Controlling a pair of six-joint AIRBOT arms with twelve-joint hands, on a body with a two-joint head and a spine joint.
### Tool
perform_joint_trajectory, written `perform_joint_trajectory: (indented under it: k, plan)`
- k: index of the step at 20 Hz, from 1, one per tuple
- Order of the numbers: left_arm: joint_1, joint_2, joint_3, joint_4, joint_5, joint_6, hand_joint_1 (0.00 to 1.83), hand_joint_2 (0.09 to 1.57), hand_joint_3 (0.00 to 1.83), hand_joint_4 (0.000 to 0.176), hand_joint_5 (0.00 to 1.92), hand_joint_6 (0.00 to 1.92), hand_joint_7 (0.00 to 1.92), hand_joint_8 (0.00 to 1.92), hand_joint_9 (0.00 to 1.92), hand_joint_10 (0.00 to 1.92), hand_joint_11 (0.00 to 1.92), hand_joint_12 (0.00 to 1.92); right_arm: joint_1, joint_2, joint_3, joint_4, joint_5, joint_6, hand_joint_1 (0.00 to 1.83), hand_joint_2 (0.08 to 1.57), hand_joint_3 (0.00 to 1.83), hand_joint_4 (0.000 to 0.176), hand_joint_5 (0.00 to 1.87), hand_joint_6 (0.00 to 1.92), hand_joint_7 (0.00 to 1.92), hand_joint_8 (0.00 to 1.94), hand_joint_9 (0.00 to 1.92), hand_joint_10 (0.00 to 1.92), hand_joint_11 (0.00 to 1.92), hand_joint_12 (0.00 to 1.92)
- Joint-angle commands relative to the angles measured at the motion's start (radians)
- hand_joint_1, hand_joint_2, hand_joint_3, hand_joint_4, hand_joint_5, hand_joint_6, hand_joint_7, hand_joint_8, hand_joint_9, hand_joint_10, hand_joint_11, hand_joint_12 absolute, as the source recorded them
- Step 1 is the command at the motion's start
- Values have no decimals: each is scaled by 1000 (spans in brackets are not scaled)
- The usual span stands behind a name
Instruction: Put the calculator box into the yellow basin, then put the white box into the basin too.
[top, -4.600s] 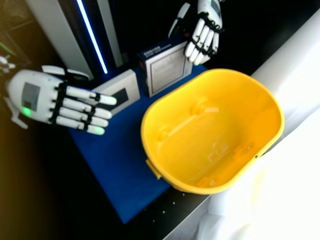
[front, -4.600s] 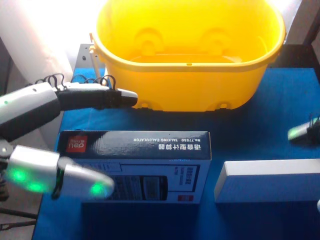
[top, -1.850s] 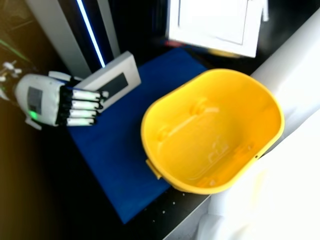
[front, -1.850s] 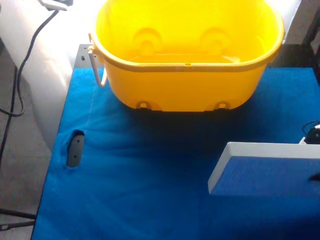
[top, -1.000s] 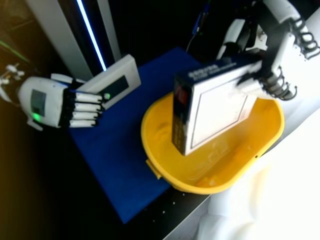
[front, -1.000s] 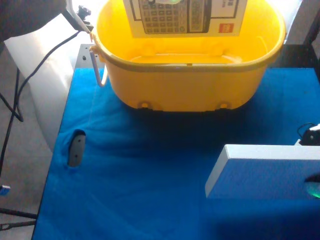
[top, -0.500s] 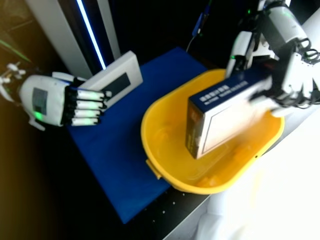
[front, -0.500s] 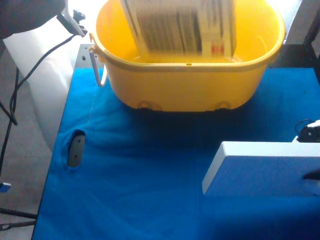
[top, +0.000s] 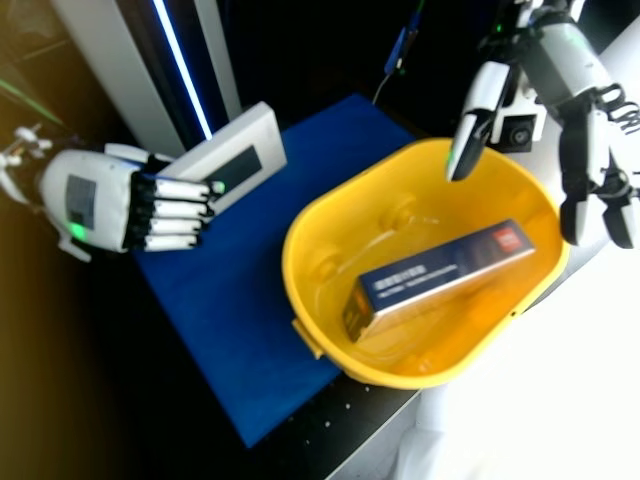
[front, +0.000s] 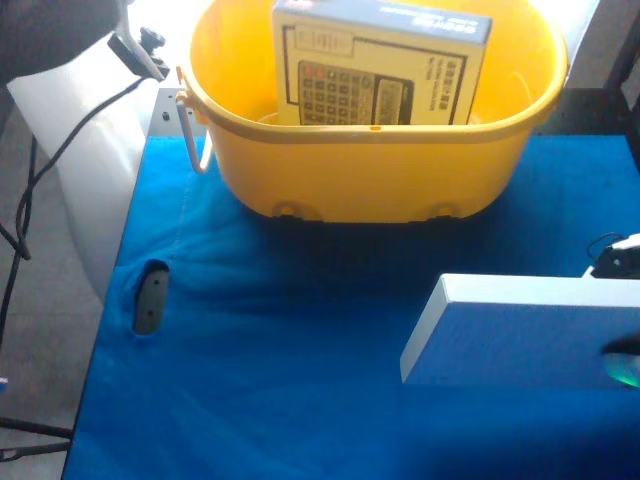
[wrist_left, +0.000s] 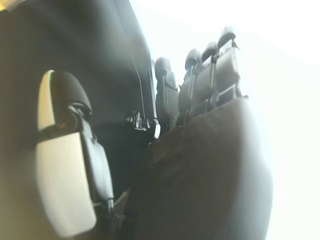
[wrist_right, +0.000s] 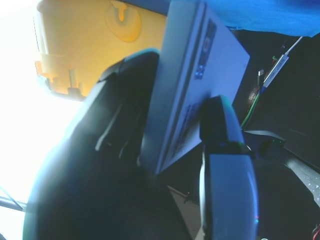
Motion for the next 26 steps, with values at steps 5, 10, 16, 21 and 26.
perform_joint_trajectory:
  k: [5,10,16,21,26]
  plan:
    - [-12,97,-69,-53,-278,-2,799,1024,15,72,444,4,293,2,182,12,0,649,49,29,-6,-55,-139,18,1215,1126,0,19,962,1011,976,1070,913,1057,749,1504]
    - [-26,177,-117,-77,-362,1,722,1122,5,51,521,7,291,4,158,12,0,625,78,77,-27,-71,-184,17,1363,1147,1,0,870,1058,943,1076,824,1364,711,1472]
    - [-29,252,-145,-167,-379,86,624,1109,5,61,563,15,193,7,9,4,0,0,151,128,-30,-71,-280,-24,1372,1109,4,0,938,1079,1044,903,857,1143,707,1130]
    - [-20,253,-139,-214,-361,132,727,1126,5,29,602,30,242,18,46,19,0,0,257,145,-4,-71,-319,-68,1214,1128,0,18,940,1106,1010,923,835,1091,625,1573]
    - [-20,244,-128,-246,-341,172,681,1149,10,13,545,3,250,14,57,23,0,0,362,134,30,-71,-318,-93,1214,1126,0,18,943,1103,1013,919,834,1090,626,1573]
